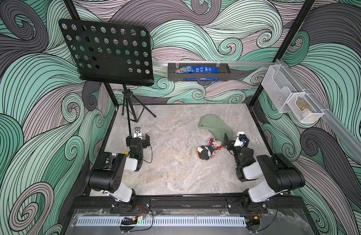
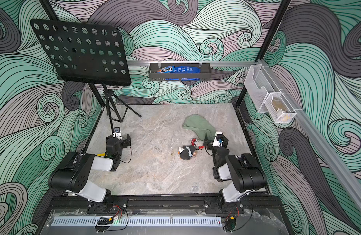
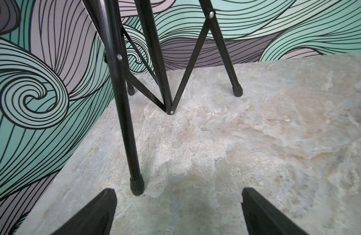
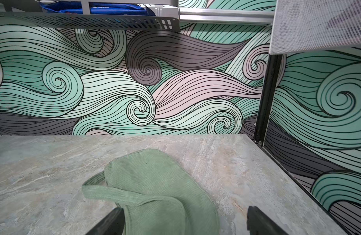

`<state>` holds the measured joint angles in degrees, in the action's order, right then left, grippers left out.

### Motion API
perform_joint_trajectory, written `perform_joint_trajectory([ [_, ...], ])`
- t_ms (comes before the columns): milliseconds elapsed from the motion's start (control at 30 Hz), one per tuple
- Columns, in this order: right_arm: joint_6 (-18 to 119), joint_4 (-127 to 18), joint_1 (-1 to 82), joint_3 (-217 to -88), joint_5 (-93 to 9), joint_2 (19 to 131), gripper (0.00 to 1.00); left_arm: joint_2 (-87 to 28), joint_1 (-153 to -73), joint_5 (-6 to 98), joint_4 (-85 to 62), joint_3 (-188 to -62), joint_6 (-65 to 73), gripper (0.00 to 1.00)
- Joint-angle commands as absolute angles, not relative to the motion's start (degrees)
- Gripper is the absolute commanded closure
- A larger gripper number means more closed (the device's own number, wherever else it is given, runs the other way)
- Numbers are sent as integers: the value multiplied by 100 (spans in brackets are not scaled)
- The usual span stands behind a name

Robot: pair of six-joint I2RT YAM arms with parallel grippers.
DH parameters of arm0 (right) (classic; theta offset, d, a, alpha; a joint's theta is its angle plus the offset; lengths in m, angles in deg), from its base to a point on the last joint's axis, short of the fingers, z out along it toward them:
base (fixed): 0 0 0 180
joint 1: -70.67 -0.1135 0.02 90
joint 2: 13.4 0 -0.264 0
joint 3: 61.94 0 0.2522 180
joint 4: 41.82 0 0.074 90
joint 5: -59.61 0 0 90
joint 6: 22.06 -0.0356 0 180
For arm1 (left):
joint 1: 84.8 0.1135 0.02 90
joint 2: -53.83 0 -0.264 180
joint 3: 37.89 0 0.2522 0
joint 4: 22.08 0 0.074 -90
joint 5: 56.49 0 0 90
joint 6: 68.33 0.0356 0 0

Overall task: Remove the decoration from the bag
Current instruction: Pick up the bag from the center of the board.

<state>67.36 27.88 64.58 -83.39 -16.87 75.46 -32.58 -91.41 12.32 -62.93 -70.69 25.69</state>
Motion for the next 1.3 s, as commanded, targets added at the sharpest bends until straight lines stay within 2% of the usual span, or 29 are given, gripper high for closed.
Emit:
perform_joint_trajectory([
  [0,6559,2049,6507,-8536,-1555,6742,1,-2379,-9229,787,-5390,-7343,2510,1],
  [100,5931,-469,6521,-9383,-1659,5937,1,-1603,-9294,580,-4151,-7679,1727,1],
  [233,5137,-2514,6523,-10251,-2424,5268,1,-802,-9309,738,-2213,-8284,298,1],
  [367,5343,-3827,6417,-10864,-3841,5031,1,-370,-9322,2092,-847,-8844,-344,1],
  [433,5502,-4456,6228,-11191,-3855,5067,5,-268,-9362,2757,-514,-9035,-581,1],
  [500,5426,-5193,6121,-11519,-3421,5212,7,-241,-9489,3445,-78,-9275,-748,1],
  [700,5353,-5534,6629,-11903,-3320,5899,26,-282,-10142,4240,670,-9711,-670,1],
  [900,5347,-6060,6919,-12554,-3321,7145,33,-370,-10631,4482,1022,-9868,-479,1],
  [1000,5372,-6144,6929,-12766,-3315,7701,46,-447,-10681,4606,1088,-9880,-446,1],
  [1100,5379,-6019,6932,-12840,-3281,8098,55,-526,-10714,4720,1056,-9856,-387,1],
  [1267,5405,-6012,6939,-12966,-2958,8435,57,-629,-10738,4889,1037,-9864,-370,1],
])
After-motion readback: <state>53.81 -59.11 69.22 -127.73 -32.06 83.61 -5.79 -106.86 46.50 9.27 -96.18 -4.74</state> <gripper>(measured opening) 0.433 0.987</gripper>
